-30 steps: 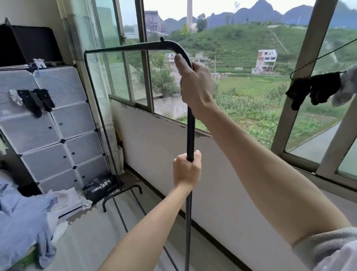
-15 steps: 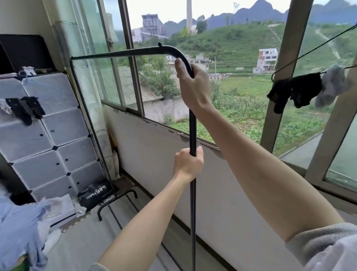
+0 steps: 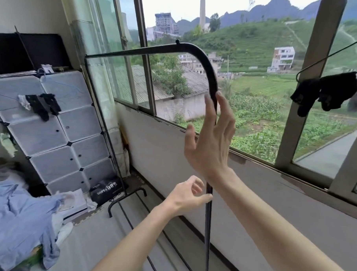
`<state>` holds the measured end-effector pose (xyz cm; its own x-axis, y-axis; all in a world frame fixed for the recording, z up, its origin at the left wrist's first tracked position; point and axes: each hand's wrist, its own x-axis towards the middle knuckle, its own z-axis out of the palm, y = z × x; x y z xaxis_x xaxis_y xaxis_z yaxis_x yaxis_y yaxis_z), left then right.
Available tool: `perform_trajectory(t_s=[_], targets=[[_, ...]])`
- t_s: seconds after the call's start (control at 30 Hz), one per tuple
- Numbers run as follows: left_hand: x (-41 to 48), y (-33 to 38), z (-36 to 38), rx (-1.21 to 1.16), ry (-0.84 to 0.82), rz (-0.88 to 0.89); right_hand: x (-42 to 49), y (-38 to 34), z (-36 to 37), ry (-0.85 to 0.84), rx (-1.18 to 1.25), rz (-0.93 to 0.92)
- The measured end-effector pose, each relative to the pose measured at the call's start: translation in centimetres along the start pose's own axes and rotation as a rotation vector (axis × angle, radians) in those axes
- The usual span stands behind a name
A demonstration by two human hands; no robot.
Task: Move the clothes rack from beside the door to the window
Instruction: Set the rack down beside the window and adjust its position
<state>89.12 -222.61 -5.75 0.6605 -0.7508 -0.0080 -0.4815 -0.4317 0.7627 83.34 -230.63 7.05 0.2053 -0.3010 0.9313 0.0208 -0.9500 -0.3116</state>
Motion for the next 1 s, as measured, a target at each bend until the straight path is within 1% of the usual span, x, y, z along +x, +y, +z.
perform_trajectory(t_s=[0.07, 0.1, 0.17, 0.27, 0.33, 0.43, 0.5, 0.57, 0.6, 0.63, 0.7, 0.77, 1.0], targets=[[-1.6, -4.3, -1.1, 0.067, -0.013, -0.085, -4.5, -0.4, 0.9, -0.04, 0.034, -0.116], [-2.2, -6.4, -2.1, 0.08, -0.002, -0.135, -6.7, -0.7, 1.6, -0.1, 0.066, -0.132], [-3.6, -10.6, -5.0, 0.11, 0.048, -0.233, -10.4, -1.8, 3.9, -0.277, 0.141, -0.09], [-5.3, -15.4, -9.5, 0.168, 0.173, -0.306, -14.2, -3.4, 7.5, -0.553, 0.152, 0.012], [-6.0, -17.9, -12.3, 0.186, 0.247, -0.332, -15.5, -4.5, 9.9, -0.674, 0.13, 0.048], [-6.8, -23.2, -18.1, 0.193, 0.32, -0.372, -17.0, -7.7, 16.1, -0.804, 0.141, 0.08], [-7.1, -26.9, -22.1, 0.192, 0.356, -0.374, -17.5, -9.8, 20.4, -0.852, 0.158, 0.085], [-7.3, -30.8, -26.7, 0.183, 0.384, -0.377, -17.7, -12.2, 25.0, -0.859, 0.173, 0.119], [-7.3, -31.4, -27.4, 0.184, 0.391, -0.377, -17.7, -12.1, 25.4, -0.862, 0.179, 0.159], [-7.3, -33.4, -29.8, 0.177, 0.405, -0.391, -17.6, -13.3, 27.8, -0.864, 0.179, 0.183], [-7.3, -35.3, -32.5, 0.186, 0.398, -0.399, -17.4, -14.2, 30.2, -0.854, 0.176, 0.226], [-6.8, -38.3, -36.5, 0.195, 0.399, -0.412, -16.9, -16.1, 34.3, -0.847, 0.165, 0.248], [-2.2, -44.8, -44.5, 0.22, 0.392, -0.389, -15.4, -18.7, 44.9, -0.852, 0.136, 0.288]])
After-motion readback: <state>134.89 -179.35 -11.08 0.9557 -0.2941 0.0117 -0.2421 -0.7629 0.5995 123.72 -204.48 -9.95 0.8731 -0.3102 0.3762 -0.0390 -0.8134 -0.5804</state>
